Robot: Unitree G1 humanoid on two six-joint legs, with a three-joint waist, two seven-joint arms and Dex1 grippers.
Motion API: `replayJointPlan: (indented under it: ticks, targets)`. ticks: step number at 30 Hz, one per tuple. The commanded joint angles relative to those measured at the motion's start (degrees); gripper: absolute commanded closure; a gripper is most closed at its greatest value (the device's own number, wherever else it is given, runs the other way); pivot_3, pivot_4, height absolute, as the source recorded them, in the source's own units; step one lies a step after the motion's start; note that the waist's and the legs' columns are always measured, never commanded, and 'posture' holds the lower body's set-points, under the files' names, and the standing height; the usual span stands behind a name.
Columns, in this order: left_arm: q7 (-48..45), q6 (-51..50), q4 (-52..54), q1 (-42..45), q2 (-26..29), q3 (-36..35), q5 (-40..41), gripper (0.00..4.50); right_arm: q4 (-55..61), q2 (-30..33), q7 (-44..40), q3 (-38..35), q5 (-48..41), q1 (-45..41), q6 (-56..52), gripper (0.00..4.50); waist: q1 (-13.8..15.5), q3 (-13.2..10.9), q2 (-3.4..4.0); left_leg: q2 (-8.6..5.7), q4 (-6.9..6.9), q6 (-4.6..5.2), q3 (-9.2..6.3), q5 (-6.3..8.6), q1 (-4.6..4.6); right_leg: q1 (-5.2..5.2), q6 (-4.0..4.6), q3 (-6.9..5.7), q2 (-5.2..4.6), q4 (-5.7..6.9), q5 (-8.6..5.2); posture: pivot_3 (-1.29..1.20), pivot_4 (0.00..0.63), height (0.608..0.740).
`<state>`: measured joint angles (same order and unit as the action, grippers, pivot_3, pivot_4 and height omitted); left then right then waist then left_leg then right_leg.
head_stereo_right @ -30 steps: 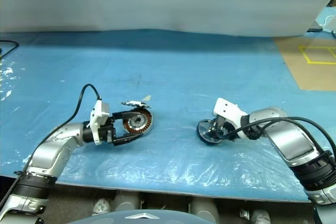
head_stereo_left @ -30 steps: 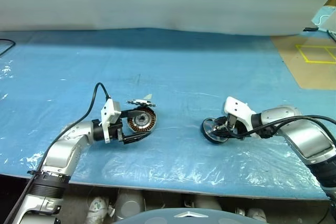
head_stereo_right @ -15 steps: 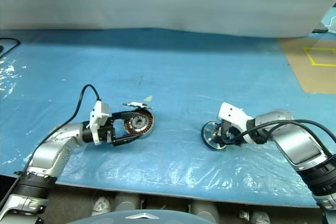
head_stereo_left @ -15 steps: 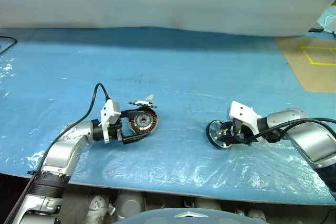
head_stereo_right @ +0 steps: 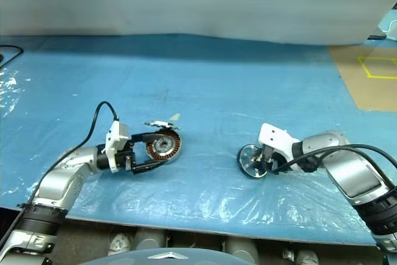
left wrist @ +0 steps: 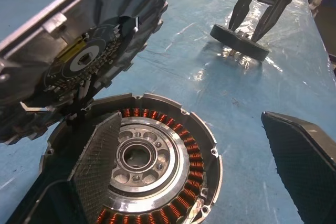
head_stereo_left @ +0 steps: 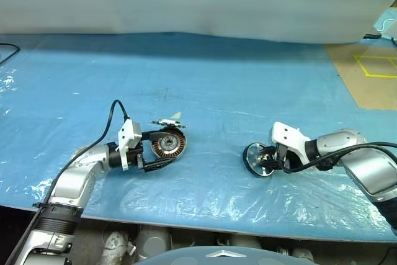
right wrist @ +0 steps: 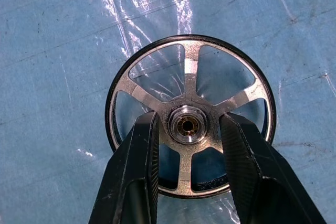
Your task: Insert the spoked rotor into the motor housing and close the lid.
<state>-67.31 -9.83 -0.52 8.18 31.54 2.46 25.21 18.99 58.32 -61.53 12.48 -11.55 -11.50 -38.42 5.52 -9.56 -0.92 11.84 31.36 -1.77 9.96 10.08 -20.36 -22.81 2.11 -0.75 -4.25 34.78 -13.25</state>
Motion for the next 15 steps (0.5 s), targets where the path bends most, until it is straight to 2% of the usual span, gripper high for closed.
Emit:
replayJointPlan:
  ticks: [1, 5, 10, 15]
  targets:
    - [-0.92, 0.31, 5.07, -1.22, 0.98, -1.00, 1.66, 0.00, -0.53, 0.85, -0.49, 1.75, 2.18, 2.13, 2.52, 3.16, -0.01, 0.01, -0.01, 0.00, -0.01, 0.00, 0.00, 0.00, 0.00, 0.00, 0.00, 0.00, 0.00, 0.00, 0.00, 0.00, 0.150, 0.740]
    - [-1.48, -0.51, 9.23, -3.43, 2.58, -1.90, 2.92, 0.00, 1.85, -0.11, -0.30, -2.18, -0.57, 3.00, 3.34, 3.16, -0.01, 0.00, -0.01, 0.00, -0.06, 0.00, 0.01, 0.00, 0.01, -0.02, -0.01, 0.01, 0.00, -0.01, 0.00, 0.00, 0.150, 0.740]
    - [-3.14, 0.25, 10.19, -5.64, 6.10, -2.59, 2.46, 0.00, 6.79, -9.64, 3.86, -12.72, -14.37, 1.13, -5.36, 3.16, -0.29, -0.04, 0.16, 0.01, -0.10, 0.00, 0.04, 0.00, -0.17, -0.32, -0.02, 0.02, 0.03, 0.01, -0.01, 0.00, 0.150, 0.740]
    - [-1.75, 1.62, 6.61, -3.72, 8.66, -5.68, 1.32, 0.00, 12.16, -12.79, 4.38, -10.87, -21.06, -1.23, -11.32, 3.16, 0.01, -0.07, 0.47, 0.02, -0.08, 0.01, 0.06, -0.01, -0.42, -0.54, 0.00, 0.00, 0.07, 0.05, 0.00, 0.00, 0.150, 0.740]
